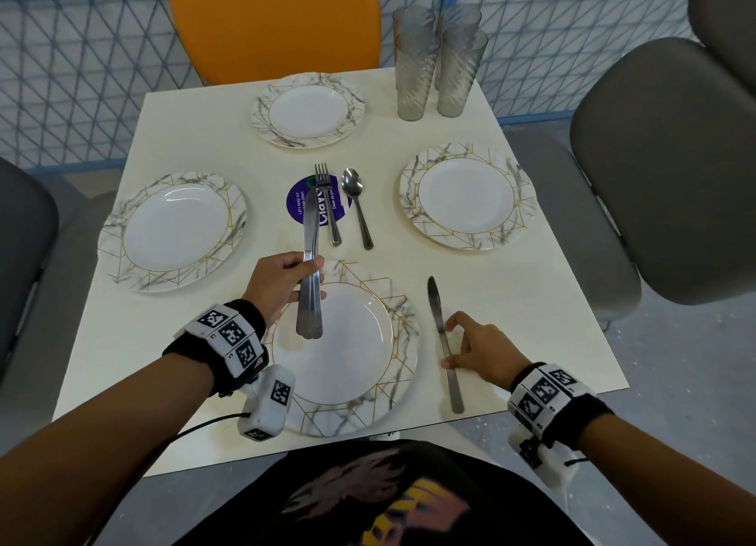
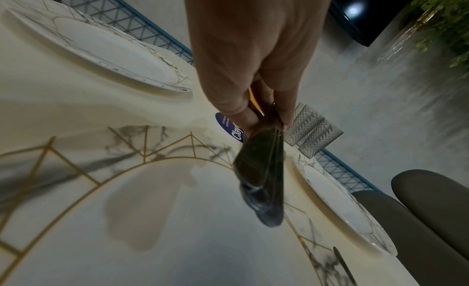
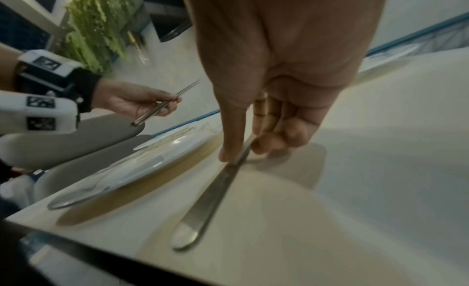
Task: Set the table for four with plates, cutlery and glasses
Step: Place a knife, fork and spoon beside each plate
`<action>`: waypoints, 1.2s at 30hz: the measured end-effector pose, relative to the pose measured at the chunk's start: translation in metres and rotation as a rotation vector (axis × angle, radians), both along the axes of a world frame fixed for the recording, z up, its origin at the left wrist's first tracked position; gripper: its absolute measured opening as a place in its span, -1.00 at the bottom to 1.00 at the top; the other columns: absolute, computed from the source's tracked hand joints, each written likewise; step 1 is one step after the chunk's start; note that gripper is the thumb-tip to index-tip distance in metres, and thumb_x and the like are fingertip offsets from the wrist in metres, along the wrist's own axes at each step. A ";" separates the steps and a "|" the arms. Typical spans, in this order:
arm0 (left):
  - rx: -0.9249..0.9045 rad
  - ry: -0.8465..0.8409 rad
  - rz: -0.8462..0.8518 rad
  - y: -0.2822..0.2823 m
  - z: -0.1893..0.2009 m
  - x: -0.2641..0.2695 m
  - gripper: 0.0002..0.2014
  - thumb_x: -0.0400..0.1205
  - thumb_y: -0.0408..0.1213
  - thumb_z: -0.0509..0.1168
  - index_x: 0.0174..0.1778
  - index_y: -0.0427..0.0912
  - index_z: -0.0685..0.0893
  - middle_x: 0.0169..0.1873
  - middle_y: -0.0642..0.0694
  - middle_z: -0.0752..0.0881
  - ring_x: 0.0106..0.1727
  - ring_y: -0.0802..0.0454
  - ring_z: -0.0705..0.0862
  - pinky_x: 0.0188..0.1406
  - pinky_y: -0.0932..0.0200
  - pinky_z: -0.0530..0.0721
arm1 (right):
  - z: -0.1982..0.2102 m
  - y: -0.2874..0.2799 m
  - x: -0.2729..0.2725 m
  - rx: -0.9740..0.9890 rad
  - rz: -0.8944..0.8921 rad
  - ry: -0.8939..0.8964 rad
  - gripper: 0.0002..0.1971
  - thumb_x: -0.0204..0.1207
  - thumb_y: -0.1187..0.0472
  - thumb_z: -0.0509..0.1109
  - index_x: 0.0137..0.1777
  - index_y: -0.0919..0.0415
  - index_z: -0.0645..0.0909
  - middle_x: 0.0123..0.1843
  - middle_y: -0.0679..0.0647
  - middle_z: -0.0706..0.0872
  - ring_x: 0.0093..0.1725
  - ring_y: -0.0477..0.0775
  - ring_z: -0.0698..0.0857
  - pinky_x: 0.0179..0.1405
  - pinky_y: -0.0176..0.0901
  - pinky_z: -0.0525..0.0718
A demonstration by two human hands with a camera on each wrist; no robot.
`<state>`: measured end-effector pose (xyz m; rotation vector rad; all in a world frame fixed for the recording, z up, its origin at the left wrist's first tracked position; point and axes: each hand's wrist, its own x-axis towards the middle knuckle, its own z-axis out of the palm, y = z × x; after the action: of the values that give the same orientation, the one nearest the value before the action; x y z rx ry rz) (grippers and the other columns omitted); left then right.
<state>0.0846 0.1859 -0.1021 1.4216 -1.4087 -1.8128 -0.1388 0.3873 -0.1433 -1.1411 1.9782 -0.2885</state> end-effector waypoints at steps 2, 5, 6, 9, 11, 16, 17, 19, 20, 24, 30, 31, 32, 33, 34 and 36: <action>-0.002 0.001 0.001 0.001 0.000 0.000 -0.81 0.58 -0.33 0.37 -0.02 -0.41 0.67 -0.26 -0.18 0.63 -0.20 -0.05 0.68 -0.18 -0.05 0.82 | 0.004 -0.002 -0.006 -0.038 0.061 0.072 -0.32 0.29 0.04 0.58 0.40 0.02 0.39 -0.19 -0.11 0.51 -0.13 -0.07 0.56 -0.11 -0.19 0.52; 0.002 0.008 -0.002 0.001 0.000 -0.001 -0.80 0.58 -0.33 0.37 0.00 -0.42 0.66 -0.27 -0.16 0.63 -0.21 -0.03 0.69 -0.16 -0.06 0.82 | 0.003 -0.002 -0.015 -0.033 0.274 0.357 -0.10 0.21 -0.21 0.54 0.55 -0.16 0.23 0.34 0.03 0.41 0.35 0.10 0.37 0.32 -0.07 0.44; 0.002 0.009 -0.003 0.001 0.000 -0.001 -0.79 0.58 -0.33 0.37 0.01 -0.42 0.66 -0.28 -0.15 0.63 -0.22 -0.02 0.69 -0.16 -0.06 0.82 | 0.002 -0.002 -0.015 -0.029 0.322 0.423 -0.08 0.20 -0.27 0.52 0.56 -0.18 0.21 0.44 0.06 0.34 0.41 0.13 0.31 0.38 -0.05 0.38; -0.002 0.013 -0.005 0.002 0.000 -0.001 -0.77 0.58 -0.32 0.37 0.03 -0.43 0.67 -0.27 -0.15 0.64 -0.22 -0.01 0.70 -0.14 -0.08 0.82 | -0.002 -0.002 -0.013 -0.035 0.351 0.452 -0.09 0.19 -0.34 0.48 0.55 -0.20 0.22 0.54 0.06 0.25 0.49 0.16 0.26 0.43 0.00 0.29; -0.003 0.012 -0.007 0.002 -0.001 -0.001 -0.76 0.58 -0.31 0.37 0.04 -0.43 0.67 -0.26 -0.15 0.65 -0.20 -0.02 0.70 -0.12 -0.09 0.81 | -0.004 -0.002 -0.010 -0.039 0.346 0.452 -0.09 0.20 -0.35 0.47 0.55 -0.20 0.22 0.55 0.06 0.25 0.49 0.16 0.26 0.43 0.00 0.29; 0.006 0.021 -0.005 0.002 -0.001 -0.001 -0.76 0.58 -0.33 0.38 0.05 -0.44 0.67 -0.29 -0.13 0.62 -0.24 -0.01 0.68 -0.18 -0.03 0.82 | -0.006 -0.003 -0.004 -0.054 0.333 0.429 -0.10 0.19 -0.34 0.48 0.55 -0.20 0.23 0.53 0.04 0.27 0.47 0.15 0.27 0.41 0.01 0.30; 0.007 0.021 -0.004 0.002 -0.001 -0.001 -0.76 0.58 -0.33 0.38 0.05 -0.43 0.67 -0.29 -0.13 0.61 -0.24 -0.01 0.67 -0.19 -0.03 0.82 | -0.006 -0.003 -0.004 -0.050 0.336 0.427 -0.10 0.20 -0.34 0.47 0.55 -0.21 0.22 0.53 0.03 0.26 0.47 0.14 0.27 0.41 0.01 0.29; 0.008 0.022 -0.001 0.003 -0.001 -0.002 -0.77 0.57 -0.33 0.38 0.04 -0.44 0.67 -0.28 -0.14 0.58 -0.23 -0.04 0.63 -0.18 -0.03 0.82 | -0.006 -0.003 -0.005 -0.040 0.339 0.427 -0.10 0.20 -0.35 0.46 0.55 -0.23 0.19 0.53 0.02 0.24 0.48 0.13 0.26 0.43 0.00 0.28; 0.010 0.022 0.001 0.003 -0.001 -0.002 -0.77 0.57 -0.33 0.38 0.04 -0.44 0.68 -0.28 -0.15 0.56 -0.23 -0.05 0.62 -0.19 -0.02 0.82 | -0.005 -0.003 -0.005 -0.035 0.337 0.422 -0.10 0.21 -0.35 0.46 0.55 -0.24 0.18 0.53 0.01 0.24 0.48 0.13 0.25 0.43 0.00 0.27; 0.011 0.011 -0.010 0.003 -0.001 -0.003 -0.76 0.57 -0.32 0.38 0.04 -0.43 0.69 -0.27 -0.15 0.58 -0.23 -0.10 0.63 -0.27 0.07 0.82 | -0.005 -0.003 -0.005 -0.031 0.335 0.413 -0.10 0.21 -0.34 0.46 0.55 -0.25 0.17 0.53 0.01 0.22 0.48 0.13 0.24 0.44 0.01 0.26; 0.008 -0.010 -0.041 0.002 -0.001 -0.002 -0.83 0.56 -0.32 0.40 -0.05 -0.37 0.73 -0.27 -0.19 0.60 -0.28 -0.09 0.62 -0.35 0.14 0.80 | -0.002 -0.010 -0.007 -0.083 0.297 0.399 -0.12 0.23 -0.29 0.49 0.55 -0.13 0.24 0.49 0.04 0.29 0.43 0.14 0.31 0.39 -0.02 0.30; 0.007 -0.012 -0.043 0.002 0.000 -0.002 -0.86 0.56 -0.32 0.40 -0.07 -0.34 0.73 -0.27 -0.19 0.61 -0.28 -0.09 0.62 -0.37 0.15 0.79 | 0.001 -0.014 -0.009 -0.132 0.266 0.403 -0.16 0.26 -0.25 0.49 0.53 -0.08 0.28 0.46 0.05 0.34 0.39 0.15 0.35 0.35 -0.02 0.33; 0.007 -0.014 -0.044 0.001 0.000 -0.002 -0.88 0.55 -0.32 0.40 -0.09 -0.31 0.74 -0.28 -0.19 0.62 -0.29 -0.08 0.61 -0.39 0.16 0.79 | 0.004 -0.019 -0.011 -0.193 0.232 0.405 -0.22 0.30 -0.19 0.50 0.51 -0.03 0.34 0.42 0.08 0.39 0.35 0.17 0.39 0.31 -0.03 0.37; 0.007 -0.015 -0.045 0.001 0.001 -0.002 -0.88 0.55 -0.32 0.40 -0.09 -0.31 0.74 -0.29 -0.19 0.62 -0.29 -0.08 0.61 -0.40 0.16 0.78 | 0.008 -0.026 -0.013 -0.263 0.200 0.401 -0.30 0.35 -0.11 0.50 0.47 0.03 0.40 0.38 0.12 0.44 0.31 0.20 0.42 0.27 -0.02 0.41; 0.007 -0.017 -0.047 0.000 0.002 -0.003 -0.88 0.55 -0.33 0.41 -0.08 -0.31 0.74 -0.30 -0.20 0.62 -0.29 -0.08 0.61 -0.41 0.16 0.78 | 0.011 -0.034 -0.015 -0.326 0.172 0.390 -0.39 0.39 -0.03 0.49 0.43 0.08 0.46 0.33 0.15 0.48 0.28 0.22 0.45 0.25 -0.01 0.43; 0.011 -0.015 -0.044 0.000 0.003 -0.004 -0.85 0.54 -0.33 0.41 -0.05 -0.34 0.74 -0.32 -0.21 0.64 -0.31 -0.10 0.62 -0.40 0.14 0.78 | 0.018 -0.055 -0.014 -0.415 0.142 0.341 -0.54 0.46 0.13 0.44 0.37 0.15 0.52 0.25 0.17 0.54 0.24 0.21 0.46 0.26 -0.06 0.42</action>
<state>0.0810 0.1856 -0.0988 1.4228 -1.4501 -1.8441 -0.1528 0.3326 -0.1252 -1.6804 2.1764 -0.4695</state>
